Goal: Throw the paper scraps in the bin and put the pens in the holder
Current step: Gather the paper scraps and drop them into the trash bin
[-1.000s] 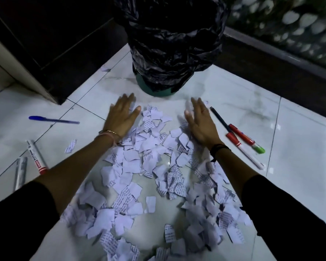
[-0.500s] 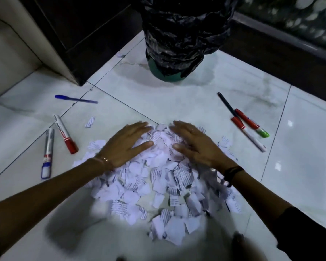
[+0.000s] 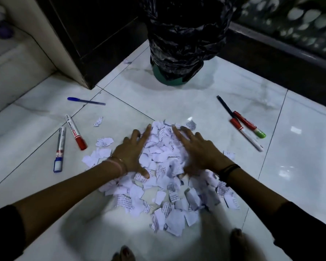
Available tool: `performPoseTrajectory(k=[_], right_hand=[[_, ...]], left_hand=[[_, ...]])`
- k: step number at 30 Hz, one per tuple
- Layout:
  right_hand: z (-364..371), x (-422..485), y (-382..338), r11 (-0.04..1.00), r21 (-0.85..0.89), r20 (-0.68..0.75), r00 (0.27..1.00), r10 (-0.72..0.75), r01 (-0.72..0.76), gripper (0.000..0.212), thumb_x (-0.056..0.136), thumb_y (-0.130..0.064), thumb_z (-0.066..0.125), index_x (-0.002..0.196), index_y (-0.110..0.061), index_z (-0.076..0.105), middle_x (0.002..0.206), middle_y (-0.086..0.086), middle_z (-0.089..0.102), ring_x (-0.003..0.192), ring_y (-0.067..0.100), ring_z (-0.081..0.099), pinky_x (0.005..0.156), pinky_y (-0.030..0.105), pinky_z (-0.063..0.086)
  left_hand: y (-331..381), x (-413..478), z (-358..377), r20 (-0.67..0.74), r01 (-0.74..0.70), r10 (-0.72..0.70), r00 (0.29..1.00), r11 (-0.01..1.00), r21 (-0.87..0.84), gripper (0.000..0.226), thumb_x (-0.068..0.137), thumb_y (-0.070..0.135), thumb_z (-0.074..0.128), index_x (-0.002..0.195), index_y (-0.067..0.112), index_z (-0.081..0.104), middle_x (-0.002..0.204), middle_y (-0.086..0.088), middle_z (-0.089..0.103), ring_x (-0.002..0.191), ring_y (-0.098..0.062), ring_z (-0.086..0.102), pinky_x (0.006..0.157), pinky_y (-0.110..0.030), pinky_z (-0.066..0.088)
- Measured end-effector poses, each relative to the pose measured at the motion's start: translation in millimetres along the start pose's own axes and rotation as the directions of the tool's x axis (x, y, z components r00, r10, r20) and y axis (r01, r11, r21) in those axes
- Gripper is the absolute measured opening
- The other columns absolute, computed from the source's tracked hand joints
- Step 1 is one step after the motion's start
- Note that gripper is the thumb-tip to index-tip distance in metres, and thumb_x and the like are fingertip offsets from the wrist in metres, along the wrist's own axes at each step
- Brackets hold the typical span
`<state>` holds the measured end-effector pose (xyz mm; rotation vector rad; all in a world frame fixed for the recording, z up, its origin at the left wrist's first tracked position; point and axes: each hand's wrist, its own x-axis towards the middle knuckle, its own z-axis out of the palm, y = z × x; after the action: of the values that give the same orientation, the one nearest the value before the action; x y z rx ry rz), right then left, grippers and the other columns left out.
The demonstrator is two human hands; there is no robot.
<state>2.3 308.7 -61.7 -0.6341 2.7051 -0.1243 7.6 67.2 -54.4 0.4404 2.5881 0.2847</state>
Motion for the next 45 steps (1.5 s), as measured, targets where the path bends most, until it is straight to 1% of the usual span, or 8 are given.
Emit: performPoseTrajectory(k=[11, 17, 21, 25, 30, 36, 39, 45], right_hand=[[1, 27, -32, 0.960, 0.271, -0.110, 0.993, -0.042, 0.071, 0.063, 0.075, 0.004, 0.052, 0.135, -0.015, 0.044, 0.138, 0.022, 0.034, 0.090, 0.046, 0.057, 0.065, 0.036, 0.044], [12, 27, -39, 0.861, 0.496, -0.200, 0.980, -0.018, 0.117, 0.046, 0.068, -0.010, 0.033, 0.098, -0.005, 0.067, 0.098, 0.018, 0.061, 0.085, 0.030, 0.056, 0.068, 0.028, 0.039], [1, 26, -34, 0.768, 0.631, -0.253, 0.965, 0.073, 0.108, 0.035, 0.061, 0.004, 0.038, 0.080, 0.004, 0.067, 0.076, 0.020, 0.062, 0.073, 0.026, 0.058, 0.061, 0.021, 0.031], [-29, 25, -24, 0.733, 0.671, -0.246, 0.966, 0.075, 0.113, 0.031, 0.071, 0.015, 0.055, 0.092, -0.001, 0.070, 0.089, 0.004, 0.063, 0.082, 0.000, 0.053, 0.065, 0.009, 0.037], [-108, 20, -16, 0.590, 0.792, -0.203, 0.979, 0.013, 0.156, 0.033, 0.070, 0.008, 0.060, 0.077, -0.023, 0.071, 0.082, 0.009, 0.070, 0.077, 0.002, 0.051, 0.056, 0.018, 0.043], [-219, 33, 5, 0.438, 0.874, -0.207, 0.977, -0.059, 0.212, 0.037, 0.063, -0.004, 0.059, 0.096, 0.010, 0.063, 0.087, 0.012, 0.062, 0.077, 0.017, 0.054, 0.058, 0.019, 0.044], [-267, 50, 21, 0.369, 0.914, -0.162, 0.985, -0.052, 0.170, 0.007, 0.082, 0.007, 0.057, 0.083, 0.001, 0.060, 0.066, 0.001, 0.060, 0.054, 0.001, 0.055, 0.054, 0.011, 0.047], [-322, 115, 55, 0.373, 0.928, -0.051, 0.985, 0.165, -0.014, 0.025, 0.095, -0.002, 0.046, 0.076, -0.014, 0.057, 0.050, -0.012, 0.061, 0.042, -0.003, 0.055, 0.047, 0.010, 0.047]], left_hand=[[27, 24, 10, -0.114, 0.003, -0.029, 0.993, 0.973, -0.229, 0.071, 0.072, 0.021, 0.073, 0.132, 0.013, 0.037, 0.126, -0.016, 0.039, 0.106, -0.036, 0.057, 0.076, -0.030, 0.042], [25, 21, 7, -0.152, 0.007, -0.094, 0.984, 0.869, -0.494, 0.049, 0.069, 0.002, 0.070, 0.115, 0.008, 0.057, 0.118, -0.015, 0.063, 0.110, -0.033, 0.058, 0.084, -0.027, 0.043], [24, 10, -8, -0.113, 0.044, -0.154, 0.982, 0.757, -0.652, 0.051, 0.069, -0.007, 0.067, 0.115, 0.013, 0.059, 0.099, -0.004, 0.063, 0.089, -0.018, 0.056, 0.059, -0.008, 0.040], [24, 2, -46, -0.178, -0.019, -0.140, 0.974, 0.733, -0.680, 0.042, 0.075, 0.001, 0.068, 0.114, 0.016, 0.060, 0.103, 0.000, 0.063, 0.092, -0.012, 0.053, 0.059, 0.003, 0.036], [31, 0, -119, -0.108, -0.052, -0.076, 0.991, 0.530, -0.847, 0.030, 0.076, -0.010, 0.063, 0.079, 0.020, 0.058, 0.079, -0.004, 0.061, 0.066, -0.014, 0.062, 0.056, -0.022, 0.058], [49, 19, -226, -0.142, -0.128, 0.006, 0.990, 0.472, -0.872, 0.029, 0.080, -0.008, 0.061, 0.089, 0.019, 0.060, 0.082, 0.001, 0.065, 0.057, -0.001, 0.068, 0.055, -0.015, 0.057], [57, 37, -272, -0.126, -0.119, 0.009, 0.992, 0.410, -0.904, 0.026, 0.083, -0.006, 0.059, 0.102, 0.012, 0.062, 0.086, -0.002, 0.070, 0.060, -0.004, 0.070, 0.055, -0.014, 0.056], [70, 104, -330, -0.048, -0.020, -0.070, 0.996, 0.358, -0.934, 0.020, 0.086, -0.004, 0.054, 0.097, 0.009, 0.063, 0.064, 0.002, 0.071, 0.056, -0.005, 0.065, 0.056, -0.019, 0.058]])
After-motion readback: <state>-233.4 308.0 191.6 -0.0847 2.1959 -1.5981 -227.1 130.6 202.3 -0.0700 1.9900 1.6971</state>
